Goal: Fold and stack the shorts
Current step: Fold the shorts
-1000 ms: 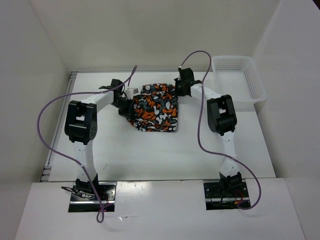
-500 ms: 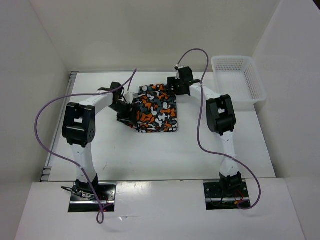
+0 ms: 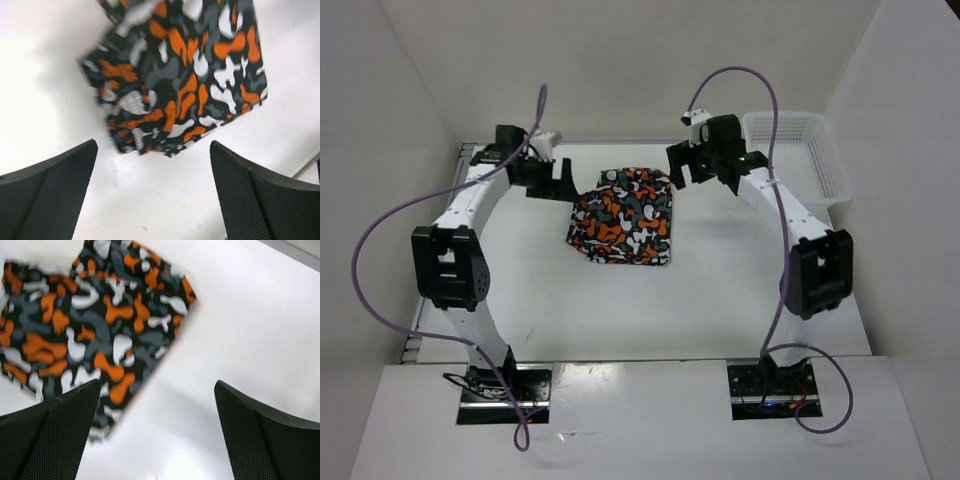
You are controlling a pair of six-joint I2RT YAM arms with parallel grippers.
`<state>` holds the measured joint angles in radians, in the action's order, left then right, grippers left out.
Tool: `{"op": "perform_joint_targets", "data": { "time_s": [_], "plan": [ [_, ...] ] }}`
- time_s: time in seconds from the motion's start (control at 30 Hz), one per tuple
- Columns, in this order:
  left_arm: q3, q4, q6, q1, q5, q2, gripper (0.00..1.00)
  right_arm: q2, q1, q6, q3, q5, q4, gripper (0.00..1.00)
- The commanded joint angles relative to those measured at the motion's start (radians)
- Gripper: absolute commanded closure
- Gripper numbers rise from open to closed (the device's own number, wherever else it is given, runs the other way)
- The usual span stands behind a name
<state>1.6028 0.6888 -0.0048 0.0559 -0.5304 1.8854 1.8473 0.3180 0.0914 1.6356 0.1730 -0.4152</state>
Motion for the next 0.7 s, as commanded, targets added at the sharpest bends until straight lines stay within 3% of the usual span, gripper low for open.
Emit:
{"op": "perform_joint_targets", "data": {
  "time_s": [0.0,0.27,0.43,0.67],
  "plan": [
    [0.022,-0.092,0.005,-0.108,-0.040,-0.112,0.00,-0.158,-0.020,0.148,-0.117,-0.030,-0.143,0.00],
    [-0.185,-0.204,0.005,-0.447,0.230,-0.379,0.00,-0.439,-0.293,0.183,-0.292,-0.147,-0.333,0.00],
    [-0.377,-0.245,0.005,-0.531,0.290,-0.525,0.00,-0.556,-0.324,0.133,-0.400,-0.285,-0.344,0.00],
    [-0.415,-0.258,0.005,-0.553,0.257,-0.571,0.00,-0.695,-0.324,0.070,-0.459,-0.326,-0.353,0.00]
  ]
}}
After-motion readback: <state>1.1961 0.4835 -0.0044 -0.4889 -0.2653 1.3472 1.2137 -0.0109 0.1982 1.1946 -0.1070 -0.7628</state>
